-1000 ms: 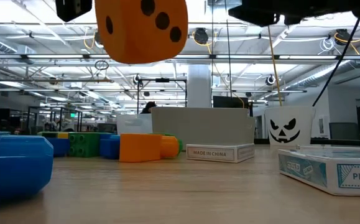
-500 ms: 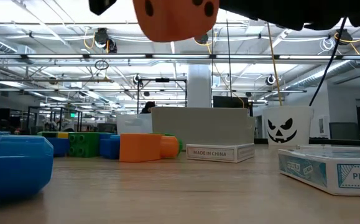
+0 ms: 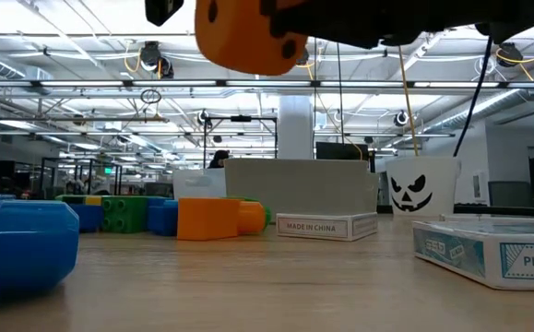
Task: Pick & Place Toys
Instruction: Put the orange die into the top gray bin
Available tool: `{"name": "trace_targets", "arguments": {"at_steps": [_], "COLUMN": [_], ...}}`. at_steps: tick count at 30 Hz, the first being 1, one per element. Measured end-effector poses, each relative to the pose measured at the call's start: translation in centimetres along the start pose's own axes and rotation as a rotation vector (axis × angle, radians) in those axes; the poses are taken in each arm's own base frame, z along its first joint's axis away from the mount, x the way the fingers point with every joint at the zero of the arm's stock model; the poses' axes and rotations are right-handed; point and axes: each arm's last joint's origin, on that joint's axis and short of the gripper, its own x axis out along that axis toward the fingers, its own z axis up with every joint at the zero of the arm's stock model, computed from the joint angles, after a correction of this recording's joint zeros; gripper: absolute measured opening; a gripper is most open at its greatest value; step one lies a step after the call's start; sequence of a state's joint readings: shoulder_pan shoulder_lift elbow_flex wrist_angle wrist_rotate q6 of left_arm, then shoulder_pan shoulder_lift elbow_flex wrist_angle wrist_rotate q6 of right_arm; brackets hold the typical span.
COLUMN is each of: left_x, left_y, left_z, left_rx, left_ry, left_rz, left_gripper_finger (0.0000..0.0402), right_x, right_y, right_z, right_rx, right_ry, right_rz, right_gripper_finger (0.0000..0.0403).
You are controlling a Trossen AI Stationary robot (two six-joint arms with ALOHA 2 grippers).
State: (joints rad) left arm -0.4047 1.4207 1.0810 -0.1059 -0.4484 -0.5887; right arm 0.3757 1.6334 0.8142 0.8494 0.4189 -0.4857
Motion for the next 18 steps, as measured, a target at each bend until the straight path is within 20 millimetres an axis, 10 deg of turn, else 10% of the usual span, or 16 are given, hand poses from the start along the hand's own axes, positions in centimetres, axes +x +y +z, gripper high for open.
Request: {"name": "trace_targets", "arguments": {"at_steps": [9,18], "left_x": [0.0,-1.9], "left_y": [-0.1,-0.4], "left_z": [0.2,2.1], "left_rx": [0.023,0.002], "left_ry": [-0.012,-0.108], "left_rz": [-0.007,-0.053], "left_gripper_finger": [0.0071,0.0071], "right_x": [0.3,0.3], "right_y": [-0.1,-0.6], "right_z": [0.3,1.1], "right_rx": [-0.004,0.002], "right_ry": [-0.008,-0.052], "right_rz": [-0.004,-0.03], "right_gripper_finger": [0.0204,0.0183]}}
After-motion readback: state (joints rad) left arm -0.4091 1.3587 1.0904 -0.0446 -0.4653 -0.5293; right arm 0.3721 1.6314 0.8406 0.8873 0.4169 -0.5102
